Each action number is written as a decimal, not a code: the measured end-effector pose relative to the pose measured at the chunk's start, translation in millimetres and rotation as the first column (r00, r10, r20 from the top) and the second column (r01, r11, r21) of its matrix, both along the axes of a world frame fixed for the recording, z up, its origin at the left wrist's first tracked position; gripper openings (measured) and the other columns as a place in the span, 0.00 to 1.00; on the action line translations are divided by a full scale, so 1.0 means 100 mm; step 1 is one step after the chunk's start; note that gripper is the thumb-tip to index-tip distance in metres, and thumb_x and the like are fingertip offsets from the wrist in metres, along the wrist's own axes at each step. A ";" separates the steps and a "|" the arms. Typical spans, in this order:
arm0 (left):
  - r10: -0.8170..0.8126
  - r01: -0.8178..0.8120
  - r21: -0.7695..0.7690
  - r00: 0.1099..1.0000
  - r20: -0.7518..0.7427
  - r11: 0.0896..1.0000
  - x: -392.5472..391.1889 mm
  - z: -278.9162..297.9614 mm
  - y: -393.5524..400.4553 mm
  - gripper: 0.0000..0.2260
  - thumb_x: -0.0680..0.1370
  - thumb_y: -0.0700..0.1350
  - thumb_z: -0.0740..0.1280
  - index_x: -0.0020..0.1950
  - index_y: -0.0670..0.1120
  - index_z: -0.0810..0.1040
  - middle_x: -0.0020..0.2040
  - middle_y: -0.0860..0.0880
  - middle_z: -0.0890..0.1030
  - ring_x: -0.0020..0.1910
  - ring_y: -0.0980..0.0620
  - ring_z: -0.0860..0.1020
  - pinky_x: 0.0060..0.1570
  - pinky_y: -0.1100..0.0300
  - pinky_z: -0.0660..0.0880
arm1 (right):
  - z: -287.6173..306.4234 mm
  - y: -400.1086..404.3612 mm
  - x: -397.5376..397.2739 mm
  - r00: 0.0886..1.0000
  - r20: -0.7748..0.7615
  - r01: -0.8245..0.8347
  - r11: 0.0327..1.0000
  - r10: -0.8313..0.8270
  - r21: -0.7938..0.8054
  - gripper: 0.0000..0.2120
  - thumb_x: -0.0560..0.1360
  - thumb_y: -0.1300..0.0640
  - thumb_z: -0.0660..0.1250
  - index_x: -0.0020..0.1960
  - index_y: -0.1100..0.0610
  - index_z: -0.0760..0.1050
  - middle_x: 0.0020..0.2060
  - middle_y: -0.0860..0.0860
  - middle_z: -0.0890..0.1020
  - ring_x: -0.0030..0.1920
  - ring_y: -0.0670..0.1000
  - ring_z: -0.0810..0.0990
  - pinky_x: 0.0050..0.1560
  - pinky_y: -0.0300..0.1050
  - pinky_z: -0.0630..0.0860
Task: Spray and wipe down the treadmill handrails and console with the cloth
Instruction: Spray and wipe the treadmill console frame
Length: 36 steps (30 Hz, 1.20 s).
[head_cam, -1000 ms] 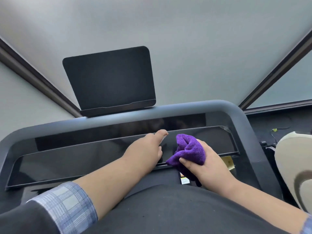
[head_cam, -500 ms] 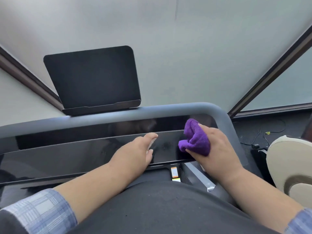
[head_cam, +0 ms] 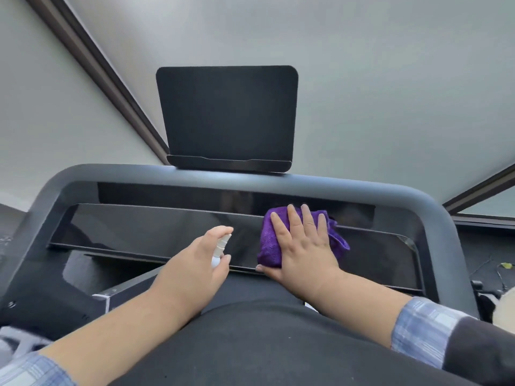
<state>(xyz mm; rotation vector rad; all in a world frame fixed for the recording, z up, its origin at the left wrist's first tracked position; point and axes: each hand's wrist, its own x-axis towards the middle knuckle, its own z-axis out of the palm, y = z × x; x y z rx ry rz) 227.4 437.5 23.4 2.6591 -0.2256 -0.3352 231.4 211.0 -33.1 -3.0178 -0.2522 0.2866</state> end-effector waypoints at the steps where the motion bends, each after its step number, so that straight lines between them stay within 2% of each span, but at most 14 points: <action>1: -0.010 0.010 0.016 1.000 0.008 1.000 -0.03 0.00 0.04 0.23 0.79 0.52 0.63 0.67 0.68 0.55 0.53 0.60 0.75 0.42 0.57 0.74 0.41 0.61 0.70 | -0.01 0.13 0.07 0.999 0.002 -0.042 0.999 0.042 0.005 0.52 0.67 0.20 0.42 0.82 0.50 0.42 0.81 0.60 0.48 0.79 0.66 0.40 0.73 0.69 0.33; 5: -0.050 0.049 0.026 0.999 0.015 0.998 -0.12 -0.01 0.10 0.24 0.79 0.51 0.65 0.67 0.69 0.55 0.57 0.57 0.77 0.47 0.53 0.78 0.47 0.54 0.76 | -0.02 0.33 0.20 0.989 -0.007 -0.148 0.989 0.148 -0.005 0.48 0.70 0.22 0.43 0.81 0.48 0.45 0.81 0.58 0.48 0.79 0.65 0.39 0.74 0.68 0.34; 8: -0.088 0.088 0.014 0.996 0.015 0.996 -0.11 -0.02 0.13 0.24 0.79 0.51 0.64 0.67 0.68 0.55 0.57 0.56 0.78 0.46 0.54 0.79 0.47 0.55 0.76 | 0.00 0.07 0.11 0.987 0.012 -0.162 0.987 0.162 -0.006 0.44 0.70 0.22 0.48 0.79 0.45 0.56 0.80 0.54 0.58 0.80 0.63 0.48 0.76 0.68 0.44; 11: -0.104 0.104 0.003 0.994 0.017 0.995 -0.10 -0.05 0.22 0.25 0.79 0.51 0.65 0.67 0.68 0.55 0.55 0.56 0.78 0.41 0.57 0.76 0.43 0.59 0.74 | 0.01 -0.24 -0.08 0.998 0.022 -0.061 0.998 0.061 0.015 0.41 0.69 0.21 0.51 0.74 0.42 0.65 0.76 0.53 0.66 0.78 0.64 0.56 0.73 0.71 0.53; 13: -0.077 0.077 -0.015 0.997 0.009 0.997 -0.12 -0.06 0.35 0.25 0.79 0.51 0.65 0.67 0.69 0.55 0.53 0.57 0.77 0.38 0.60 0.72 0.41 0.62 0.71 | 0.02 -0.29 -0.16 1.000 -0.011 -0.016 1.000 0.016 -0.008 0.41 0.68 0.19 0.51 0.74 0.39 0.64 0.77 0.55 0.64 0.78 0.65 0.54 0.71 0.74 0.54; 15: -0.027 0.026 -0.039 1.000 -0.008 0.999 -0.15 -0.08 0.51 0.25 0.79 0.51 0.65 0.67 0.69 0.55 0.55 0.58 0.76 0.41 0.60 0.74 0.44 0.60 0.74 | 0.02 -0.18 -0.14 1.000 -0.023 -0.007 0.999 0.007 -0.033 0.43 0.67 0.19 0.52 0.75 0.40 0.63 0.77 0.57 0.64 0.77 0.68 0.53 0.70 0.76 0.55; 17: 0.013 -0.014 -0.053 1.000 -0.011 0.999 -0.17 -0.10 0.69 0.25 0.79 0.52 0.64 0.68 0.69 0.55 0.56 0.59 0.76 0.45 0.59 0.76 0.46 0.57 0.75 | 0.03 0.06 -0.05 0.999 -0.014 -0.051 0.998 0.051 -0.042 0.46 0.66 0.18 0.53 0.76 0.42 0.63 0.77 0.59 0.64 0.77 0.69 0.54 0.69 0.77 0.57; 19: 0.039 -0.039 -0.063 0.999 -0.002 0.997 -0.18 -0.11 0.83 0.24 0.79 0.52 0.64 0.67 0.69 0.55 0.57 0.60 0.76 0.46 0.58 0.76 0.46 0.59 0.74 | 0.01 0.41 0.06 0.992 0.010 -0.122 0.992 0.123 -0.026 0.46 0.66 0.19 0.54 0.76 0.44 0.63 0.76 0.60 0.64 0.76 0.69 0.55 0.68 0.77 0.57; 23: 0.091 -0.088 -0.112 0.995 0.026 0.990 -0.20 -0.10 1.14 0.24 0.78 0.52 0.65 0.68 0.68 0.57 0.57 0.60 0.77 0.46 0.56 0.76 0.45 0.60 0.73 | -0.04 1.30 0.36 0.979 0.055 -0.198 0.980 0.197 0.017 0.46 0.67 0.20 0.53 0.77 0.46 0.60 0.77 0.60 0.62 0.77 0.69 0.54 0.70 0.77 0.52; 27: 0.138 -0.121 -0.183 0.987 0.084 0.976 -0.10 -0.11 1.41 0.25 0.77 0.49 0.68 0.68 0.66 0.61 0.51 0.61 0.75 0.46 0.55 0.77 0.46 0.56 0.75 | -0.08 1.92 0.59 0.973 0.036 -0.231 0.973 0.230 0.026 0.46 0.67 0.21 0.51 0.78 0.44 0.54 0.79 0.58 0.58 0.78 0.67 0.48 0.72 0.76 0.46; 31: 0.111 -0.087 -0.234 0.989 0.093 0.968 -0.01 -0.12 1.61 0.26 0.77 0.48 0.69 0.68 0.65 0.61 0.51 0.63 0.73 0.47 0.54 0.77 0.46 0.56 0.76 | -0.05 1.79 0.56 0.975 0.041 -0.217 0.976 0.218 -0.014 0.45 0.67 0.20 0.54 0.77 0.44 0.59 0.77 0.55 0.63 0.78 0.65 0.54 0.73 0.72 0.53; 34: 0.087 -0.065 -0.267 0.994 0.070 0.961 0.04 -0.15 1.77 0.26 0.77 0.49 0.68 0.68 0.67 0.58 0.51 0.62 0.74 0.45 0.53 0.77 0.46 0.51 0.77 | -0.03 1.47 0.39 0.991 0.051 -0.126 0.992 0.128 -0.029 0.44 0.66 0.20 0.55 0.76 0.44 0.62 0.75 0.54 0.67 0.76 0.64 0.58 0.72 0.70 0.60; 36: 0.068 -0.052 -0.287 0.997 0.046 0.957 0.06 -0.17 1.90 0.26 0.78 0.49 0.67 0.68 0.67 0.57 0.52 0.61 0.75 0.44 0.53 0.77 0.46 0.50 0.77 | -0.03 1.36 0.28 0.997 0.043 -0.063 0.997 0.064 -0.036 0.44 0.66 0.21 0.55 0.75 0.43 0.62 0.75 0.54 0.66 0.76 0.63 0.57 0.72 0.69 0.60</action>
